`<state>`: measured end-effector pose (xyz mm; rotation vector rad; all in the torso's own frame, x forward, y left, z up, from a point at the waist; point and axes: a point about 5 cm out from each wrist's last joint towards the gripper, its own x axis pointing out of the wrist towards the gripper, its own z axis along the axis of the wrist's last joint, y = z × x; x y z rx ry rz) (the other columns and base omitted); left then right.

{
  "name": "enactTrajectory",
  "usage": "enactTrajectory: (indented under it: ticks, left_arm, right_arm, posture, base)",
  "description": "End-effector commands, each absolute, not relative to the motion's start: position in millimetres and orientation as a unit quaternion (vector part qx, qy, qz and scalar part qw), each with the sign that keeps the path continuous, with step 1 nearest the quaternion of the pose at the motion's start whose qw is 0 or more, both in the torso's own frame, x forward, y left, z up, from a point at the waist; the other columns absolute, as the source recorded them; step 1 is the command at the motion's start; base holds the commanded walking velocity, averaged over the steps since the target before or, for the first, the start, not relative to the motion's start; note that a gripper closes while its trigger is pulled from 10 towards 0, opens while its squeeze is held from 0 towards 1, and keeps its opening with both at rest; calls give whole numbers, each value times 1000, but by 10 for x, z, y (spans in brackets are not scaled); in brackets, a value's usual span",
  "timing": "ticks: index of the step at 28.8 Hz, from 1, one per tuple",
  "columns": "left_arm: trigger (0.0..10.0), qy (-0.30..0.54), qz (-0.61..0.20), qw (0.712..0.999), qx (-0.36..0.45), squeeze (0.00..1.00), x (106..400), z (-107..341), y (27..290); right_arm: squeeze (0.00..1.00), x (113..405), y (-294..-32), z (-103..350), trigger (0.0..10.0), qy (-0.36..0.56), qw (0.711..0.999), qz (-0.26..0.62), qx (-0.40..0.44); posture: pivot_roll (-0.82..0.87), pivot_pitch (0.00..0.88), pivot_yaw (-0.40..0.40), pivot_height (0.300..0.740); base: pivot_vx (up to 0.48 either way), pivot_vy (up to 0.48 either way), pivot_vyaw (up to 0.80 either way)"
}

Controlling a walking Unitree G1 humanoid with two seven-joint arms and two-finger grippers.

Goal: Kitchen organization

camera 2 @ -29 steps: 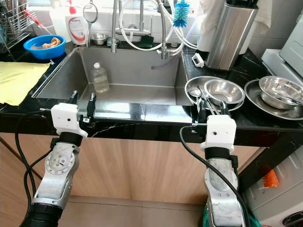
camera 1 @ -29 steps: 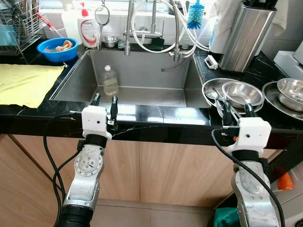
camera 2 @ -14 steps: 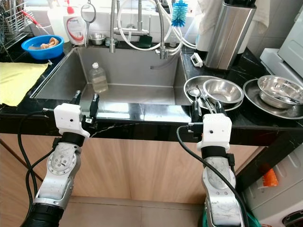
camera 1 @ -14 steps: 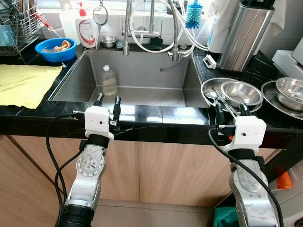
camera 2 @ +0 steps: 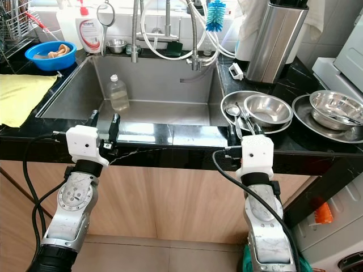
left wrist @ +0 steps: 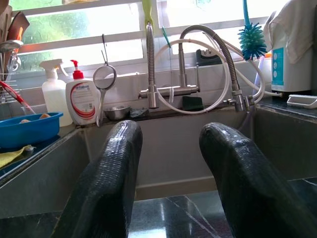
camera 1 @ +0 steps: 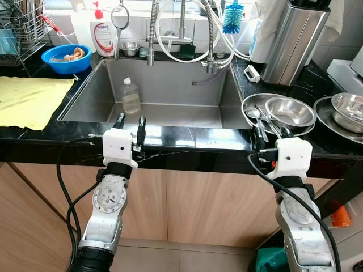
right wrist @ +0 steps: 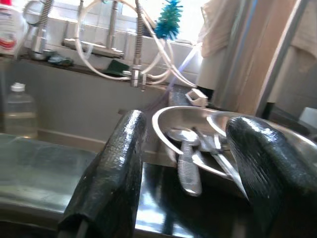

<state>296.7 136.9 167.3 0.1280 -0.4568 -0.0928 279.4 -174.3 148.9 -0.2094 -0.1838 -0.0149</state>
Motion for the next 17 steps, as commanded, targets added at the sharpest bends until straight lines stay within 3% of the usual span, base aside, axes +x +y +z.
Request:
enactTrajectory:
  ticks: [1,17]
  left_arm:
    - [10000,-221,-50,972,66,0,2981,1661,1359]
    - [10000,-218,-47,972,69,0,2976,1655,1372]
  right_arm:
    - [0,2811,-1707,1487,10000,-90,991,3,-97]
    - [0,2838,-1703,1389,10000,-60,993,-10,-103]
  posture:
    - [-157,0,-29,706]
    - [-147,0,-32,706]
  base:
    - [0,0,0]
    - [0,0,0]
